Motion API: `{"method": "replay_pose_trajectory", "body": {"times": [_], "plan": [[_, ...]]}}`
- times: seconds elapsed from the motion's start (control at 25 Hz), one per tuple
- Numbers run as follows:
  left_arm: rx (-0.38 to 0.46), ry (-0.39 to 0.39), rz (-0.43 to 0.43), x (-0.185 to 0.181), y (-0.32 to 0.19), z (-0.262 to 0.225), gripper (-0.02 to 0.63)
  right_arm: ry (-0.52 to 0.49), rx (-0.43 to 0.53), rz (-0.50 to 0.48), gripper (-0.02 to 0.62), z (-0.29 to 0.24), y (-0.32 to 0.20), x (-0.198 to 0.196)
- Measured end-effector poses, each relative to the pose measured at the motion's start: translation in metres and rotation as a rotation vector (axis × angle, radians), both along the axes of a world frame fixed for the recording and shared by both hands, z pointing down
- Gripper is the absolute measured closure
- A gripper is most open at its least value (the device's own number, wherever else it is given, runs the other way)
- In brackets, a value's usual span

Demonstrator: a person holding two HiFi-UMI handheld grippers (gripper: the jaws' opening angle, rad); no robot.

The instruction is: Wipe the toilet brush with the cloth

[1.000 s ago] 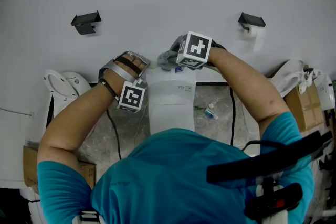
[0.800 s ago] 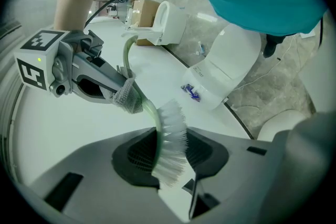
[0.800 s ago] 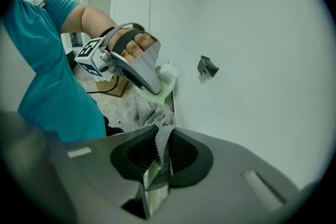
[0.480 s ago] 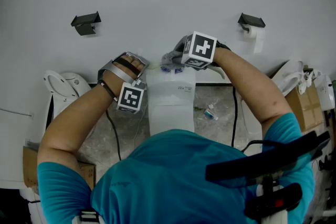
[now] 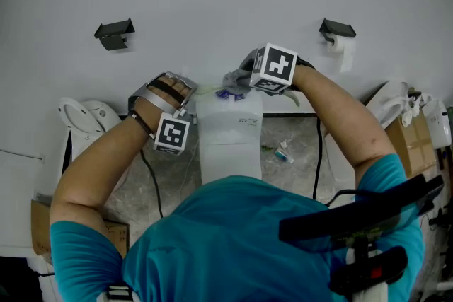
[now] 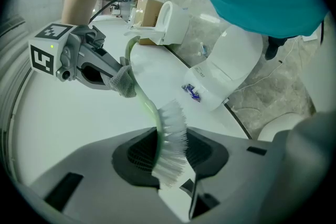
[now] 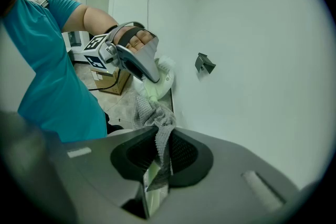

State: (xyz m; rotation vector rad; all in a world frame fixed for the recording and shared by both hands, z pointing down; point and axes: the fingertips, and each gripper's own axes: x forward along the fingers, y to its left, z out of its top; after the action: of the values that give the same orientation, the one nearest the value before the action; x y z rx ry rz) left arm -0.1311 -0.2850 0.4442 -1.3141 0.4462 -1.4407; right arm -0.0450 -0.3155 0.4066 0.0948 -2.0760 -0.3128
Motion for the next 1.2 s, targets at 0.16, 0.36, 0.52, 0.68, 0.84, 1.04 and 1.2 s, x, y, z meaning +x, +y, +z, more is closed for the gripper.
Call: {"method": "replay_pose_trajectory", "body": {"times": [0.16, 0.36, 0.52, 0.68, 0.84, 1.04, 1.2], "plan": [[0.003, 0.004, -0.01, -0.004, 0.0, -0.001, 0.466, 0.005, 0.01, 0.012, 0.549, -0.001, -0.003, 0.008], [0.059, -0.053, -0.024, -0.014, -0.006, -0.004, 0.466, 0.01, 0.025, 0.024, 0.549, -0.003, -0.005, 0.019], [0.059, -0.035, -0.027, -0.015, -0.005, -0.006, 0.466, 0.005, 0.028, 0.036, 0.549, -0.007, -0.007, 0.023], [0.066, -0.031, -0.032, -0.019, -0.006, -0.009, 0.466, 0.0, 0.035, 0.05, 0.549, -0.009, -0.011, 0.028], [0.07, -0.018, -0.036, -0.021, -0.007, -0.012, 0.466, -0.006, 0.042, 0.064, 0.549, -0.012, -0.014, 0.032], [0.076, -0.002, -0.045, -0.025, -0.009, -0.017, 0.466, -0.013, 0.05, 0.08, 0.549, -0.015, -0.018, 0.038], [0.059, 0.029, -0.058, -0.029, -0.007, -0.017, 0.466, -0.026, 0.051, 0.095, 0.549, -0.017, -0.021, 0.041]]}}
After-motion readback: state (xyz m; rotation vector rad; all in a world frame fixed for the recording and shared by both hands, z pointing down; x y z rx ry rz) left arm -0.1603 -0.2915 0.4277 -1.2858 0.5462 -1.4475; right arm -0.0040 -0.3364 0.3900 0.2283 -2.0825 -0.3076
